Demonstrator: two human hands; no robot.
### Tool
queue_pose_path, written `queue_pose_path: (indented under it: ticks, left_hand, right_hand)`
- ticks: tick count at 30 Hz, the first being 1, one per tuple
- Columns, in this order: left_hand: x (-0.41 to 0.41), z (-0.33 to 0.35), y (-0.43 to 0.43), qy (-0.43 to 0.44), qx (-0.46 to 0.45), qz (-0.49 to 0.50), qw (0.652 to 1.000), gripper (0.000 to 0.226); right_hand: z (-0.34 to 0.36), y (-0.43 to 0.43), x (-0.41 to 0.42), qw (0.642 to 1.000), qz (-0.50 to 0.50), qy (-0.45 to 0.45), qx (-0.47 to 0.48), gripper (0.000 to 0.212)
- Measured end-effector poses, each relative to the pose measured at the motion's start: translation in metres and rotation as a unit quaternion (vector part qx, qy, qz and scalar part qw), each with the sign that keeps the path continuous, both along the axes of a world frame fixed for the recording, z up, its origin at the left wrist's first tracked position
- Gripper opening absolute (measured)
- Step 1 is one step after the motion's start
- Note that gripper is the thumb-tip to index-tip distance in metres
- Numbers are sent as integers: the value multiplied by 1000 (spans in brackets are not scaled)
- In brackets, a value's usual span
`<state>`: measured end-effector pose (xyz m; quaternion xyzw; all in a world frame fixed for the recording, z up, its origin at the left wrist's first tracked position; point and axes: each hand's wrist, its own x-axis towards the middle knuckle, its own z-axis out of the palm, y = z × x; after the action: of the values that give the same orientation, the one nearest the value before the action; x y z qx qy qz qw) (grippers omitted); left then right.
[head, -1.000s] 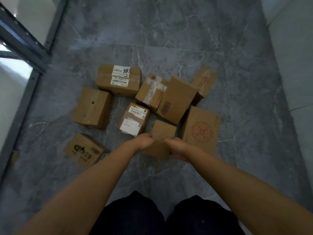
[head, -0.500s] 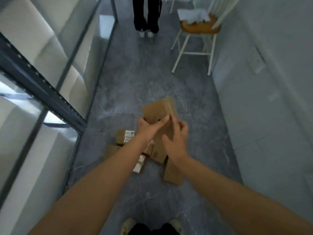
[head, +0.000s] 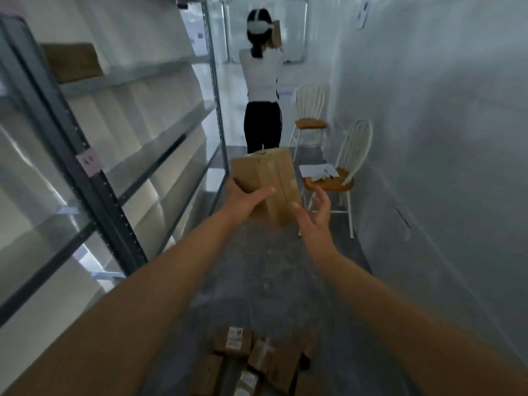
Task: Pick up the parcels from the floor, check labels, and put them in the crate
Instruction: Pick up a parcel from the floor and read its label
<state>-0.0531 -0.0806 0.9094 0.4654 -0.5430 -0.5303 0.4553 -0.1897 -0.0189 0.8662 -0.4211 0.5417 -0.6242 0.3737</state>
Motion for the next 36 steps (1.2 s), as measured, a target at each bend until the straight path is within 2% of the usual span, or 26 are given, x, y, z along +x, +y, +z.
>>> queue_pose_path:
  ticks: [2, 4, 5, 7, 10, 11, 13, 16, 20, 22, 25, 31, 34, 36]
  left_hand:
    - [1, 14, 2, -36, -61, 3, 997, 103]
    - [1, 27, 7, -26, -73, -40, 996, 118]
    - [-1, 32, 7, -6, -68, -67, 995, 119]
    - [-2, 41, 9, 19, -62, -104, 992, 106]
    - [0, 50, 11, -29, -92, -131, 987, 89]
    - [2, 52, 11, -53, -112, -131, 984, 89]
    - [7, 56, 11, -98, -153, -115, 977, 105]
    - [19, 62, 11, -120, -169, -102, 973, 132]
    - [48, 68, 15, -134, -160, -62, 976, 132]
    - [61, 69, 20, -146, -167, -58, 973, 126]
    - [73, 70, 25, -103, -180, -102, 973, 101]
    - [99, 73, 26, 5, -132, -30, 991, 56]
    - [124, 71, 22, 4, -126, -3, 992, 43]
    - [142, 72, 19, 0, -134, -2, 991, 43]
  right_hand:
    - [27, -6, -5, 975, 107, -180, 71, 57]
    - [46, -4, -8, 921, 233, -297, 93, 54]
    - [51, -2, -11, 906, 263, -322, 81, 58]
    - [57, -1, -16, 903, 275, -325, 53, 65]
    - [65, -5, -24, 914, 244, -323, 30, 67]
    - [68, -6, -27, 909, 243, -338, 27, 69]
    - [73, -7, -29, 902, 234, -361, 31, 71]
    - [84, -9, -25, 908, 219, -356, 35, 56]
    - [96, -14, -11, 933, 160, -323, 11, 36]
    - [96, -19, 0, 950, 146, -276, -15, 38]
    - [91, -26, 23, 971, 161, -174, -40, 56]
    - [86, -23, 62, 970, 177, -159, -40, 74]
    - [85, -22, 74, 976, 170, -135, -4, 66]
    - [88, -19, 80, 980, 180, -87, 17, 46]
